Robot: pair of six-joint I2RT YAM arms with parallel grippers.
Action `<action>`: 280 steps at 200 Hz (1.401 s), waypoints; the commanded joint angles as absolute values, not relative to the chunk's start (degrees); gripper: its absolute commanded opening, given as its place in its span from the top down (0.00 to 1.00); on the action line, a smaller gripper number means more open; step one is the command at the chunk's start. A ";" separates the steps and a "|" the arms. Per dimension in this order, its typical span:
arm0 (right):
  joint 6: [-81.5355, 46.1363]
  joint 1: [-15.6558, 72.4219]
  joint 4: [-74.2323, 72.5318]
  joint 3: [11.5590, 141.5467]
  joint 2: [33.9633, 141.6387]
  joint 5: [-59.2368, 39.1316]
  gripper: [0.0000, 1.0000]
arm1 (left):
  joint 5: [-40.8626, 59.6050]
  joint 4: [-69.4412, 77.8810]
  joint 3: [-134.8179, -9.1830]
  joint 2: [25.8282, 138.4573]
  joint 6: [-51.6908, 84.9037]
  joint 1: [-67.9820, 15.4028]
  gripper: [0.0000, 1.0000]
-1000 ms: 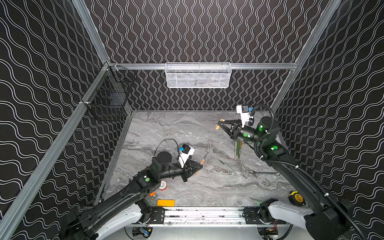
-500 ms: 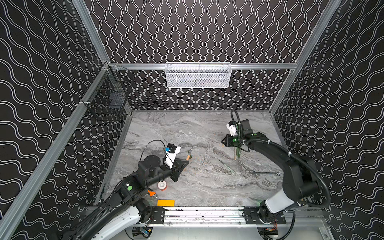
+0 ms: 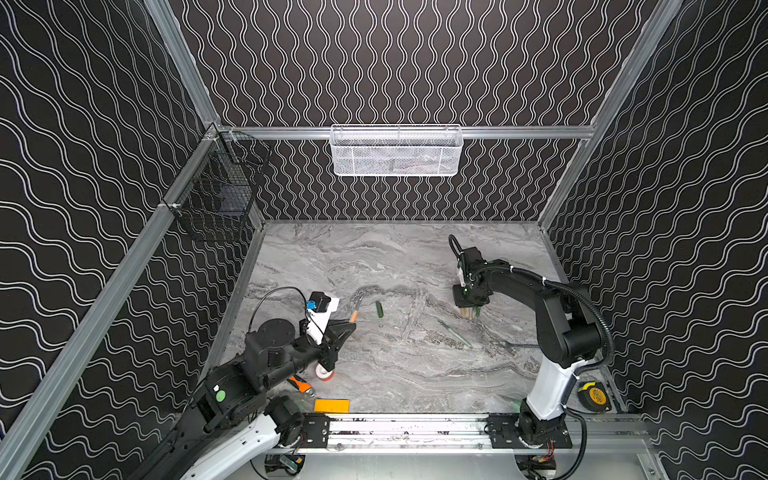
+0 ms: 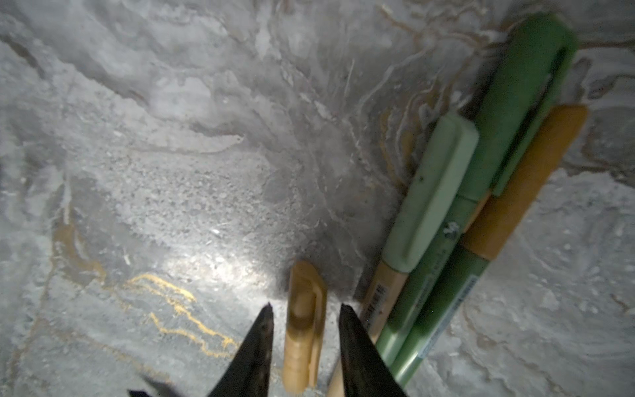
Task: Insert the pens into the pen caps
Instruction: 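Lower the right gripper and grasp a green cap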
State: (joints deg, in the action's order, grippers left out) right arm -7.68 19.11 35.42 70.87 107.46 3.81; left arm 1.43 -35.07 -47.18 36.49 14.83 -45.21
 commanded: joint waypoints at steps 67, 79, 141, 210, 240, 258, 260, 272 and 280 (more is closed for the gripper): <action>-6.02 33.62 22.95 71.64 103.02 -13.01 0.49 | -22.48 -44.60 -49.46 29.38 16.64 -45.09 1.00; -6.76 37.31 22.34 73.91 105.17 -12.29 0.49 | -24.59 -45.38 -49.74 29.05 17.25 -45.13 1.00; -14.93 47.03 26.30 87.78 118.71 -4.40 0.49 | -28.11 -44.76 -48.35 20.97 17.91 -45.09 1.00; -17.69 49.56 31.71 96.08 126.03 2.86 0.55 | -26.55 -43.92 -48.17 20.26 17.07 -45.11 1.00; -17.07 50.11 31.99 97.35 127.05 3.44 0.60 | -26.88 -43.83 -47.99 19.58 17.14 -45.10 1.00; -16.79 50.54 33.64 98.92 128.40 4.57 0.60 | -26.66 -43.75 -47.98 19.60 17.13 -45.17 1.00; -16.79 50.58 33.83 99.06 128.54 4.68 0.60 | -26.64 -43.72 -48.03 19.64 17.16 -45.18 1.00; -16.79 50.67 34.86 99.79 129.31 5.20 0.60 | -26.65 -43.73 -47.98 19.64 17.13 -45.13 1.00; -16.79 50.71 35.03 99.89 129.61 5.81 0.60 | -26.68 -43.65 -47.94 19.67 17.14 -45.10 1.00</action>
State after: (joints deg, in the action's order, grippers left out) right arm -16.88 50.43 31.81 98.83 128.57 3.51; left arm -26.74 -45.95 -48.14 19.51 17.19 -45.21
